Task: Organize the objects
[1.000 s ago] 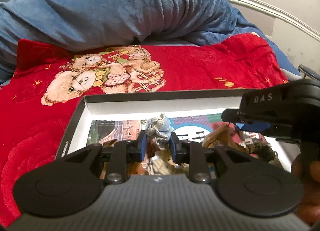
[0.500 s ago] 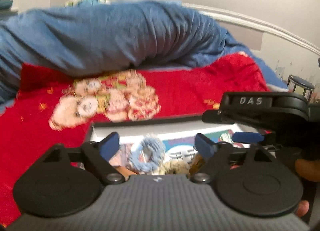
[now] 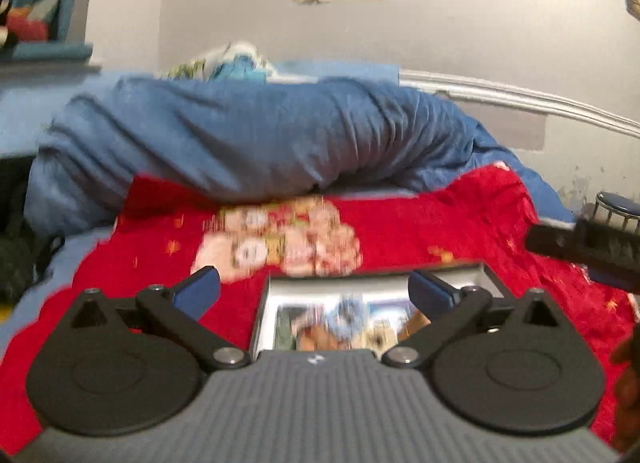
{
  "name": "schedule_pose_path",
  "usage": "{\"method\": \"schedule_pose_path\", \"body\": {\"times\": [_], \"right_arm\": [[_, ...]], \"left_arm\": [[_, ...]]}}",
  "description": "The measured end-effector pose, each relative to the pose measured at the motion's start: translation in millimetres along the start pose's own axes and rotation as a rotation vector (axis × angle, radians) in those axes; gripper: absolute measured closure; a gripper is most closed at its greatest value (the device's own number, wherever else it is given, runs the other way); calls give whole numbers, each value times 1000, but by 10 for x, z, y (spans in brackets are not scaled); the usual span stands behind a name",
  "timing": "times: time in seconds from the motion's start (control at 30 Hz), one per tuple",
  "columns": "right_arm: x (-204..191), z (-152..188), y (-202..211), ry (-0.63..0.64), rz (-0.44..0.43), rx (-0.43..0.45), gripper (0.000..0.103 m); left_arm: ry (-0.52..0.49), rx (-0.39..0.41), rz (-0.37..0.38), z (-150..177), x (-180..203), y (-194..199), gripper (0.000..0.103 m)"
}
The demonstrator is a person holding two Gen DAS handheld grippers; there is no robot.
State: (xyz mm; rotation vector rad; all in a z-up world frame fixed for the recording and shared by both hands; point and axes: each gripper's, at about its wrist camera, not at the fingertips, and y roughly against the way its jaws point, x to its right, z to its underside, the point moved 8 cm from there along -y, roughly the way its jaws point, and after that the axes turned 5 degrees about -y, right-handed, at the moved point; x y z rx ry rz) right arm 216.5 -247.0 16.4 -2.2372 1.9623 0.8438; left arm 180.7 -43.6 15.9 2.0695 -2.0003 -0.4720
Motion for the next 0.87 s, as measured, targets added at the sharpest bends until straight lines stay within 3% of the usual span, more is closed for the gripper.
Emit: {"method": "schedule_pose_path", "body": {"times": [0.07, 0.13, 0.27, 0.43, 0.53, 0.6, 0.7, 0.8, 0.87], "right_arm": [[51, 200, 206, -1, 32, 9, 0], [90, 455, 254, 49, 64, -59, 0], [91, 884, 75, 228, 152, -194, 0], [14, 1187, 71, 321, 129, -239, 0], [45, 1353, -19, 375, 159, -280, 0], [143, 1534, -117, 389, 215, -365, 0], [175, 1568, -117, 360, 213, -348, 0], [203, 1584, -58, 336, 196, -334, 0], [219, 1578, -50, 326, 191, -331, 0]], "left_arm": [[-12, -42, 11, 159, -14, 81, 0], [-41, -58, 5, 331, -32, 136, 0], [-41, -144, -29, 761, -132, 96, 0], [-22, -248, -55, 1109, -191, -22, 0], [-80, -263, -61, 1256, -114, -71, 0], [-125, -293, -39, 1365, -20, -99, 0], [-168, -331, 3, 1500, 113, -126, 0], [-171, -320, 12, 1552, 163, -123, 0], [-99, -339, 30, 1591, 112, -151, 0]]}}
